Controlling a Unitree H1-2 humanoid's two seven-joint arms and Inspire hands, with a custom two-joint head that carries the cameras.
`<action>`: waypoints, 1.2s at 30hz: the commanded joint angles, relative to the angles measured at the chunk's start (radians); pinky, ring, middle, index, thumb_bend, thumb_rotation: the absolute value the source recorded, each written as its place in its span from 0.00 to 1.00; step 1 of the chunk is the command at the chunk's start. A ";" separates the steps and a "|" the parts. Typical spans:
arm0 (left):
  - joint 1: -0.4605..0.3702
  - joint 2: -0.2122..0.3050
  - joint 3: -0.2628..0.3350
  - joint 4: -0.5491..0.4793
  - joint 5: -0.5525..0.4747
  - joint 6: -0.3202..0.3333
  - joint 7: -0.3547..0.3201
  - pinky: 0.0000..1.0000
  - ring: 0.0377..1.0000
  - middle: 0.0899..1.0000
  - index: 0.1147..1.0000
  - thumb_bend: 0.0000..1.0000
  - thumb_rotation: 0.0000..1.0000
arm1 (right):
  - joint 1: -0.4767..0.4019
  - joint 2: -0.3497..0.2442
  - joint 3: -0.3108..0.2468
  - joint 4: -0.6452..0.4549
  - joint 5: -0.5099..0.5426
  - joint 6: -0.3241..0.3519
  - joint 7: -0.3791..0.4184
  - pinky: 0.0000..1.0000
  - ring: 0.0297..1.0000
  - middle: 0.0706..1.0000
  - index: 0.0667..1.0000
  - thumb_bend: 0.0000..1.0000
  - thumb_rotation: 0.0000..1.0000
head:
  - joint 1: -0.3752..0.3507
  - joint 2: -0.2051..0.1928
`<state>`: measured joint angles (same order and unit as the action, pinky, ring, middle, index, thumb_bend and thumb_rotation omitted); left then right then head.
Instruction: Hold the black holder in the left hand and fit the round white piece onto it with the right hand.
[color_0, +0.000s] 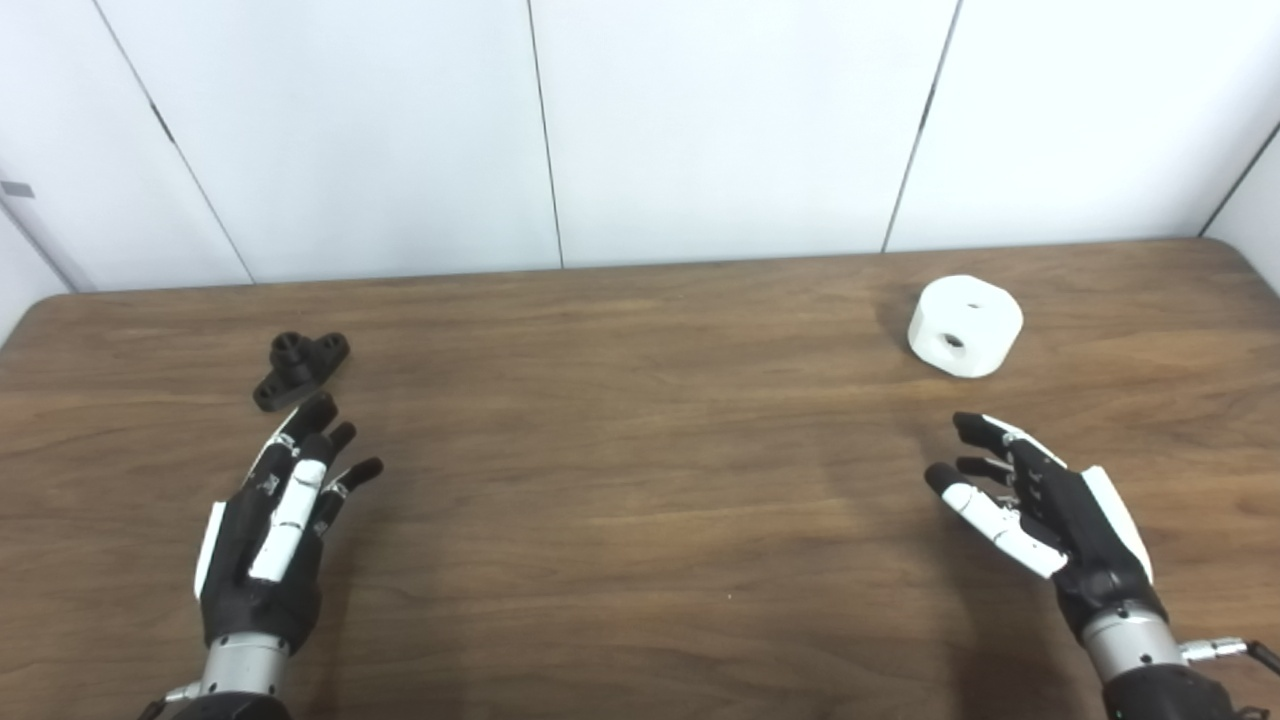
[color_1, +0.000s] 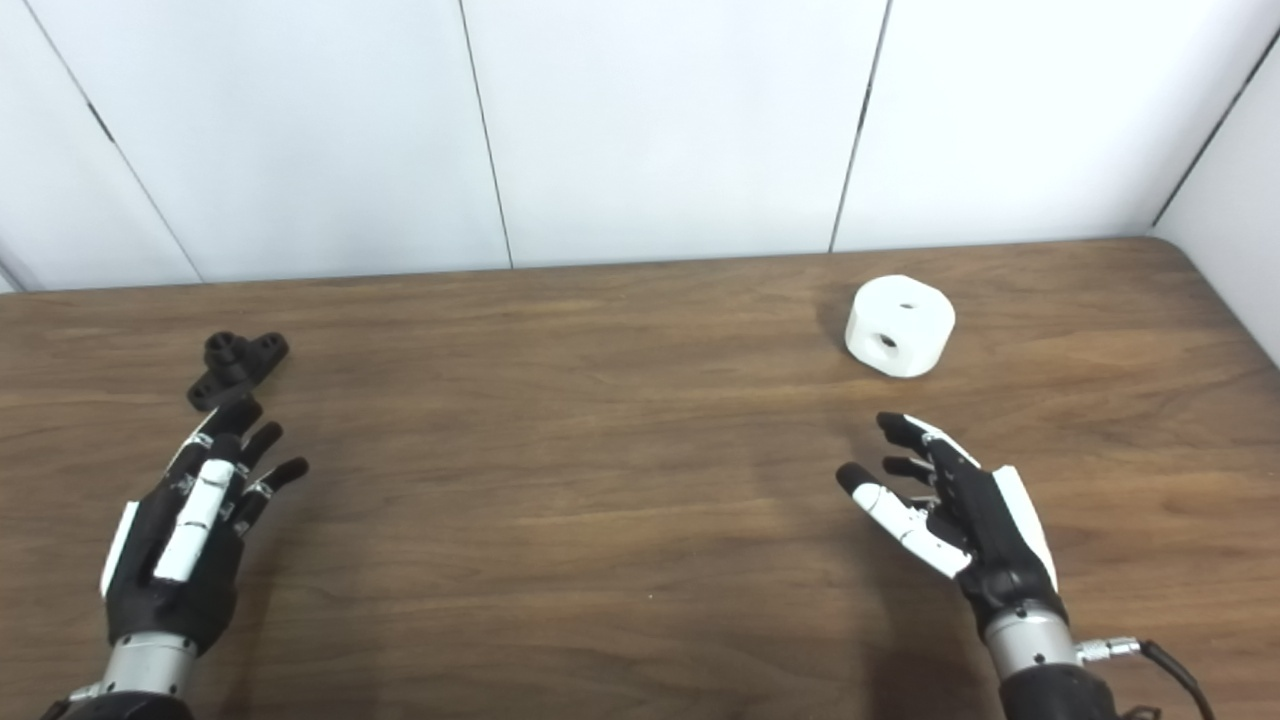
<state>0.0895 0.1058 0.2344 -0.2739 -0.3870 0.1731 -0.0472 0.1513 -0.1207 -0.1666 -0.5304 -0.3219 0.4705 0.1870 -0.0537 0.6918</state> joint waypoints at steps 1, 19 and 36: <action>-0.022 -0.002 0.009 -0.028 -0.019 -0.020 0.001 0.76 0.92 0.93 0.84 0.63 0.40 | -0.011 0.012 -0.005 -0.033 -0.002 -0.002 -0.008 0.58 0.79 0.84 0.81 0.60 0.58 | 0.000 0.001; 0.001 0.030 -0.020 0.023 0.146 -0.149 -0.015 0.60 0.77 0.80 0.73 0.76 0.40 | 0.004 -0.007 0.025 -0.002 0.021 -0.020 -0.052 0.59 0.79 0.84 0.81 0.57 0.57 | 0.079 -0.072; -0.101 0.151 0.035 -0.001 0.925 -0.366 0.294 0.50 0.63 0.69 0.69 0.76 0.48 | -0.015 -0.040 0.030 0.099 0.075 -0.080 -0.085 0.57 0.79 0.85 0.81 0.52 0.54 | 0.229 -0.199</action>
<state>0.0095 0.2305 0.2582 -0.2499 0.5103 -0.1845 0.2240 0.1417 -0.1511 -0.1363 -0.4429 -0.2524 0.3973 0.1132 0.1748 0.4925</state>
